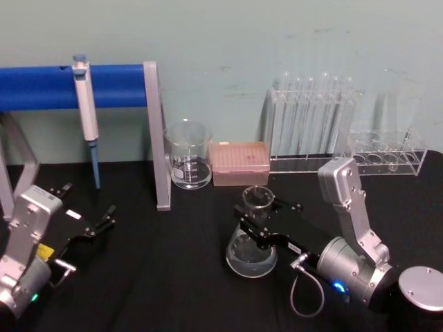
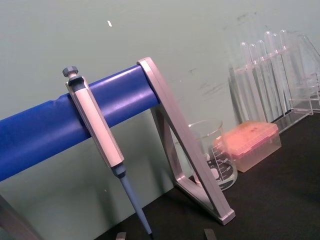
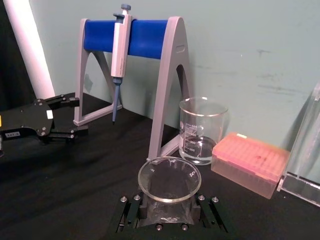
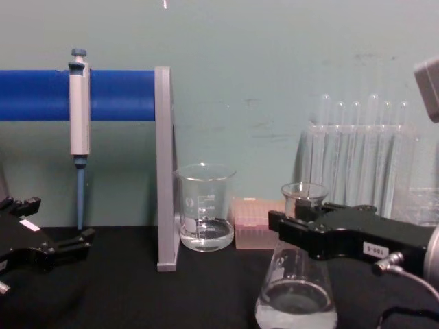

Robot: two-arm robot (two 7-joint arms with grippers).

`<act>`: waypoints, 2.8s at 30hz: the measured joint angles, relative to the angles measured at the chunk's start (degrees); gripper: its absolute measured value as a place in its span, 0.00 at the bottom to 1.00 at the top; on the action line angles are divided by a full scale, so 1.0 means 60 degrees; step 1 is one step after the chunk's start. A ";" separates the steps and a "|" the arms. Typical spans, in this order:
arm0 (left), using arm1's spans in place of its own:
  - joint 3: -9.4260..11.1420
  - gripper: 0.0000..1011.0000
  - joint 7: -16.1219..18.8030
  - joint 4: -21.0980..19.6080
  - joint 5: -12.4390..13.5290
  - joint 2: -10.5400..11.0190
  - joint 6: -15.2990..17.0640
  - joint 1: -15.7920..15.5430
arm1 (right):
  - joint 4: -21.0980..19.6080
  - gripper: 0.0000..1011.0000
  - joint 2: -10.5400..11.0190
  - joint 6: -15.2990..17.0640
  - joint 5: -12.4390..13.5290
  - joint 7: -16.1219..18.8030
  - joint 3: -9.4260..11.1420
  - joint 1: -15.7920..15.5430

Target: Grasp the erlenmeyer flask with one hand, shake it three times, then place it back.

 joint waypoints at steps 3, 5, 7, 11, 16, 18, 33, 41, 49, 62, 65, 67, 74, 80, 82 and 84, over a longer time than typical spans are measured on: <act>0.0000 0.99 0.0000 0.0000 0.0000 0.0000 0.0000 0.0000 | 0.0076 0.45 -0.0022 -0.0009 -0.0003 0.0009 -0.0003 0.0002; 0.0000 0.99 0.0000 0.0000 0.0000 0.0000 0.0000 -0.0001 | 0.0105 0.45 -0.0026 -0.0009 -0.0008 0.0010 -0.0007 0.0004; 0.0000 0.99 0.0000 0.0000 0.0000 0.0000 0.0000 0.0000 | 0.0140 0.45 -0.0033 -0.0009 -0.0020 0.0010 -0.0014 0.0005; 0.0000 0.99 0.0000 0.0000 0.0000 0.0000 0.0000 0.0000 | 0.0183 0.45 -0.0044 -0.0007 -0.0055 -0.0002 -0.0021 0.0005; 0.0000 0.99 0.0000 0.0000 0.0000 0.0000 0.0000 0.0000 | 0.0225 0.45 -0.0054 0.0008 -0.0089 -0.0023 -0.0016 -0.0006; 0.0000 0.99 0.0000 0.0000 0.0000 0.0000 0.0000 0.0000 | 0.0228 0.45 -0.0059 0.0020 -0.0095 -0.0029 -0.0013 -0.0012; 0.0000 0.99 0.0000 0.0000 0.0000 0.0000 0.0000 0.0000 | 0.0253 0.45 -0.0095 0.0111 -0.0163 -0.0091 0.0009 -0.0065; -0.0001 0.99 0.0000 0.0000 0.0000 0.0000 0.0000 0.0000 | 0.0251 0.45 -0.0090 0.0112 -0.0158 -0.0091 0.0010 -0.0065; 0.0000 0.99 0.0000 0.0000 0.0000 0.0000 0.0000 0.0000 | 0.0240 0.53 -0.0085 0.0106 -0.0147 -0.0089 0.0010 -0.0058; 0.0000 0.99 0.0000 0.0000 0.0000 0.0000 0.0000 0.0000 | 0.0240 0.90 -0.0086 0.0103 -0.0138 -0.0078 0.0009 -0.0058; 0.0000 0.99 0.0000 0.0000 0.0000 0.0000 0.0000 0.0000 | 0.0240 0.97 -0.0085 0.0102 -0.0138 -0.0074 0.0009 -0.0058; 0.0000 0.99 0.0000 0.0000 0.0000 0.0000 0.0000 -0.0001 | 0.0240 0.99 -0.0085 0.0102 -0.0139 -0.0075 0.0009 -0.0058; 0.0000 0.99 0.0000 0.0000 0.0000 0.0000 0.0000 -0.0001 | 0.0241 0.99 -0.0085 0.0102 -0.0139 -0.0075 0.0009 -0.0058; 0.0000 0.99 0.0000 0.0000 0.0000 0.0000 0.0000 0.0000 | 0.0227 0.99 -0.0074 0.0079 -0.0086 -0.0038 0.0038 -0.0088; 0.0000 0.99 0.0000 0.0000 0.0000 0.0000 0.0000 0.0000 | 0.0148 0.99 -0.0034 0.0052 0.0001 0.0006 0.0097 -0.0174; 0.0000 0.99 0.0000 0.0000 0.0000 0.0000 0.0000 0.0000 | 0.0075 0.99 0.0001 0.0046 0.0057 0.0020 0.0137 -0.0249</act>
